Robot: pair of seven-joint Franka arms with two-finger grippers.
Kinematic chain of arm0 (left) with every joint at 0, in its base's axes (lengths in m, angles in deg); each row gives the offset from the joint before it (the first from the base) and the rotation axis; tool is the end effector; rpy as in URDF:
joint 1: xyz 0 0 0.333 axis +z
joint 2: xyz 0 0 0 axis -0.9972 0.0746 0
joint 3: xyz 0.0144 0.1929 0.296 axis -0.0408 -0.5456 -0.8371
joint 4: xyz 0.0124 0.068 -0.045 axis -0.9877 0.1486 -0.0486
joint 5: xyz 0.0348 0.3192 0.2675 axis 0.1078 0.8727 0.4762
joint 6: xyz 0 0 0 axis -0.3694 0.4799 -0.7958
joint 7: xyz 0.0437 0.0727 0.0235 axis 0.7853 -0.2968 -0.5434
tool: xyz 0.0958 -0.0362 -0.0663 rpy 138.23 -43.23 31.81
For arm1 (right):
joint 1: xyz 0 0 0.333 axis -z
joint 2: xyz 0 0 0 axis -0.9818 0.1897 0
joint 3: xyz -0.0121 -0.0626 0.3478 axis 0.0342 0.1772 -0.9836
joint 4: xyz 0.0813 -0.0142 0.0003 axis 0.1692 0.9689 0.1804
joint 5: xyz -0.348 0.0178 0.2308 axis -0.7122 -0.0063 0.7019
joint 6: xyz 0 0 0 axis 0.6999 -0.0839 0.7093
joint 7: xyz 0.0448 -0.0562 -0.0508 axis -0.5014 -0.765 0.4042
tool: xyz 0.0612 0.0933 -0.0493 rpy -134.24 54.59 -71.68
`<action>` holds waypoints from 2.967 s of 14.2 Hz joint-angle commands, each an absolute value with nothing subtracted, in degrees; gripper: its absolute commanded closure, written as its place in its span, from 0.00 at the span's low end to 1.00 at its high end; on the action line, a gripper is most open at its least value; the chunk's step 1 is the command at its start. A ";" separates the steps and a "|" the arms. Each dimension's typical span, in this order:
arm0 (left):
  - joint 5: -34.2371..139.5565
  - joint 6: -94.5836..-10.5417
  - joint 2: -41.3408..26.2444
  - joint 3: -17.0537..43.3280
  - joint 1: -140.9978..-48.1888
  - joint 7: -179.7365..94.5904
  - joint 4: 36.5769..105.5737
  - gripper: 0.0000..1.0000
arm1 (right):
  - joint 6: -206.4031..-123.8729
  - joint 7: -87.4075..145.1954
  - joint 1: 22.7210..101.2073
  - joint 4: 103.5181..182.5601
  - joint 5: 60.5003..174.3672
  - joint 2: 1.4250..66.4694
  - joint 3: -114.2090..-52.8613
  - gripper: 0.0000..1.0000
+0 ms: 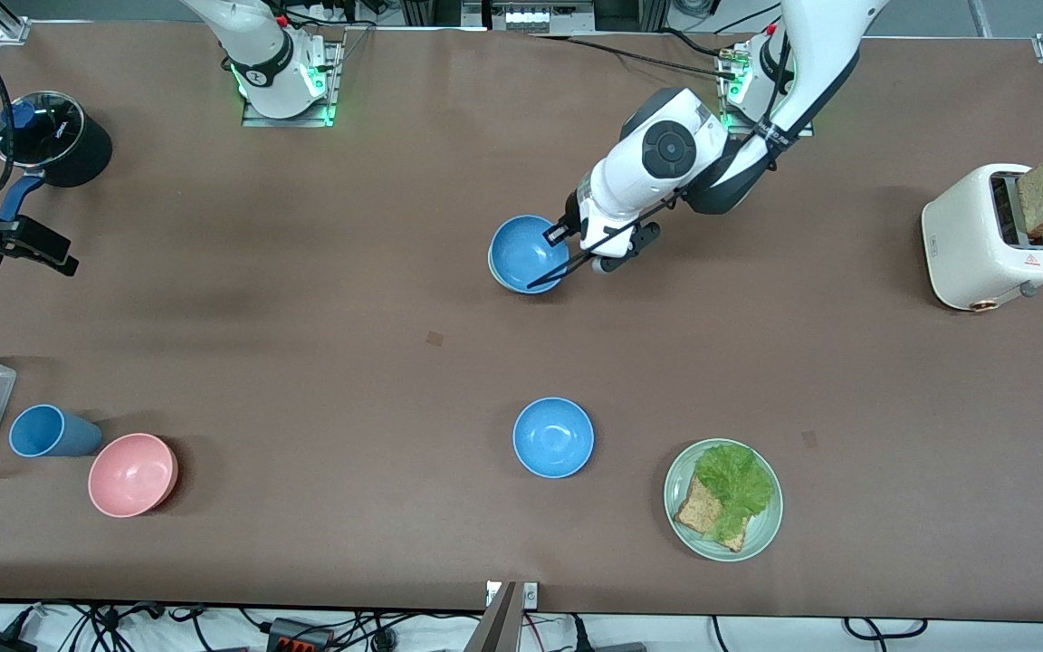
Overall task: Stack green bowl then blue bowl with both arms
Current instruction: 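Carry the blue bowl with the left gripper over the green bowl, then lower the blue bowl into the green bowl and open the left gripper, then withdraw the left gripper away from the stacked bowls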
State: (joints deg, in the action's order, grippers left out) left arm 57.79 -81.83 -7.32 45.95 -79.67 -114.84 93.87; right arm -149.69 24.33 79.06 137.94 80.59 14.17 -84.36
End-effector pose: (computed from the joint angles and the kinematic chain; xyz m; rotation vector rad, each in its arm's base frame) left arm 0.4442 -0.4238 0.2830 2.6484 0.9901 -0.4032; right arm 0.6139 -0.0478 0.5913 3.1332 -0.1133 0.0678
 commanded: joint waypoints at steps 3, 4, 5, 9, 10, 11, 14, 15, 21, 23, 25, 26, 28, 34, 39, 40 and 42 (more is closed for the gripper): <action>57.52 -84.64 -6.98 44.39 -82.55 -115.40 95.73 0.99 | -150.06 24.57 78.62 139.11 79.62 12.77 -85.47 0.00; 57.52 -84.72 -6.98 43.16 -84.03 -115.40 95.73 0.99 | -150.06 24.57 78.62 139.11 79.71 12.86 -85.47 0.00; 57.52 -84.73 -7.07 41.67 -85.44 -115.49 95.73 0.99 | -150.06 24.39 78.71 139.11 79.97 12.86 -85.38 0.00; 57.70 -84.38 -7.42 39.37 -85.81 -115.31 95.12 0.74 | -149.98 23.95 78.80 138.94 80.41 12.33 -85.29 0.00; 57.70 -83.77 -7.50 39.46 -84.94 -115.31 94.94 0.71 | -149.98 24.04 78.80 138.94 80.41 12.33 -85.21 0.00; 57.78 -83.06 -8.11 39.55 -83.97 -115.05 94.85 0.71 | -149.98 23.95 78.89 139.03 80.41 12.33 -85.03 0.00; 57.78 -73.61 -9.97 40.69 -79.14 -114.09 90.74 0.71 | -149.98 24.04 78.89 139.03 80.41 12.33 -85.03 0.00; 57.78 -70.17 -9.97 40.95 -78.00 -112.52 88.80 0.71 | -149.98 24.04 78.89 139.03 80.41 12.33 -85.03 0.00; 57.70 -55.13 -14.01 45.59 -64.31 -93.11 85.19 0.69 | -150.15 24.30 78.89 139.03 80.41 12.33 -85.03 0.00; 57.61 -50.82 -14.10 48.41 -57.80 -84.59 83.43 0.65 | -150.06 24.30 78.89 139.03 80.50 12.33 -85.03 0.00; 57.70 -46.08 -14.01 48.34 -53.83 -74.84 81.24 0.58 | -150.06 24.48 78.89 139.03 80.50 12.33 -85.03 0.00; 57.70 -43.88 -14.01 48.16 -51.73 -69.40 79.75 0.51 | -150.06 24.56 78.89 139.03 80.41 12.33 -85.03 0.00; 57.70 -41.32 -13.57 48.07 -47.16 -59.81 77.54 0.38 | -149.98 24.57 78.89 139.03 80.41 12.33 -85.03 0.00; 57.70 -38.85 -16.02 40.45 -45.37 -44.15 75.86 0.00 | -149.98 24.65 78.89 139.03 80.15 12.15 -85.03 0.00; 57.61 -34.30 -22.53 13.78 -67.02 -34.98 68.51 0.00 | -149.54 24.65 78.89 139.03 80.15 11.98 -85.03 0.00; 57.70 -30.10 -22.53 7.18 -72.48 -35.15 65.00 0.00 | -149.62 24.65 78.80 139.03 80.15 11.98 -85.03 0.00; 57.61 -22.44 -24.19 2.55 -76.66 -38.82 62.60 0.00 | -149.63 24.65 78.89 139.03 80.15 11.98 -85.03 0.00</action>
State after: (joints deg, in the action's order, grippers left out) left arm 57.83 -28.03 -22.59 7.39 -72.22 -36.93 65.20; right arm -149.80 24.29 78.78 138.00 80.58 13.54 -84.92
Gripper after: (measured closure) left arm 0.000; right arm 0.000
